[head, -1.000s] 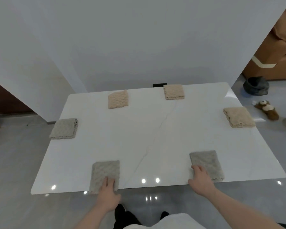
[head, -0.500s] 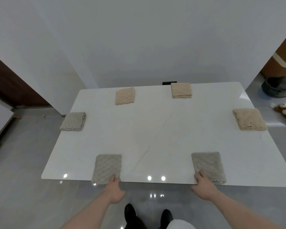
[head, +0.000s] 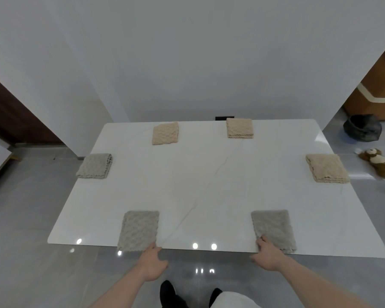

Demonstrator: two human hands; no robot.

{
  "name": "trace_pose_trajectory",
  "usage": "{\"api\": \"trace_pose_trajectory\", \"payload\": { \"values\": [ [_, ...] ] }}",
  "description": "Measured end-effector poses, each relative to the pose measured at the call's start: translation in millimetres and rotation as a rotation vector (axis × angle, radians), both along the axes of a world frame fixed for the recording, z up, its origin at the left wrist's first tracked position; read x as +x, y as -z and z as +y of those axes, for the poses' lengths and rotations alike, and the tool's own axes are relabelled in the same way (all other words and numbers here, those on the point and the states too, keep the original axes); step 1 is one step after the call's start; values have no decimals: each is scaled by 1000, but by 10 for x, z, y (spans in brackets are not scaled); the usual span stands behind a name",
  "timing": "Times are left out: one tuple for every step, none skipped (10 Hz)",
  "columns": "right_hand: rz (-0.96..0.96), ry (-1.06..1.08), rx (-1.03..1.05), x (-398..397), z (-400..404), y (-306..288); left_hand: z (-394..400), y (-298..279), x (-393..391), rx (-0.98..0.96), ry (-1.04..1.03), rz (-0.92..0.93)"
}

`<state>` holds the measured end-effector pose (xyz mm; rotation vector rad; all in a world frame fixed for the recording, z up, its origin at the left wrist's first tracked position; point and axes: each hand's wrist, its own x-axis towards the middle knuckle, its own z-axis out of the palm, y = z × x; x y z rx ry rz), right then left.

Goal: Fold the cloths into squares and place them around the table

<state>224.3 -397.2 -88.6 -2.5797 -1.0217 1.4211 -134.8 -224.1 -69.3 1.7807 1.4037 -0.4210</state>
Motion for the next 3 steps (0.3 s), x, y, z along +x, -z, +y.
{"api": "trace_pose_trajectory", "payload": {
  "values": [
    [15,26,36,11,19,-85,-65,-64,-13,8,-8,-38],
    [-26,25,110,-67,-14,-120,-179,-126,25,32,1,-80],
    [0,82,231,-145,-94,-45,-253,-205,86,70,-44,-178]
  ]
}}
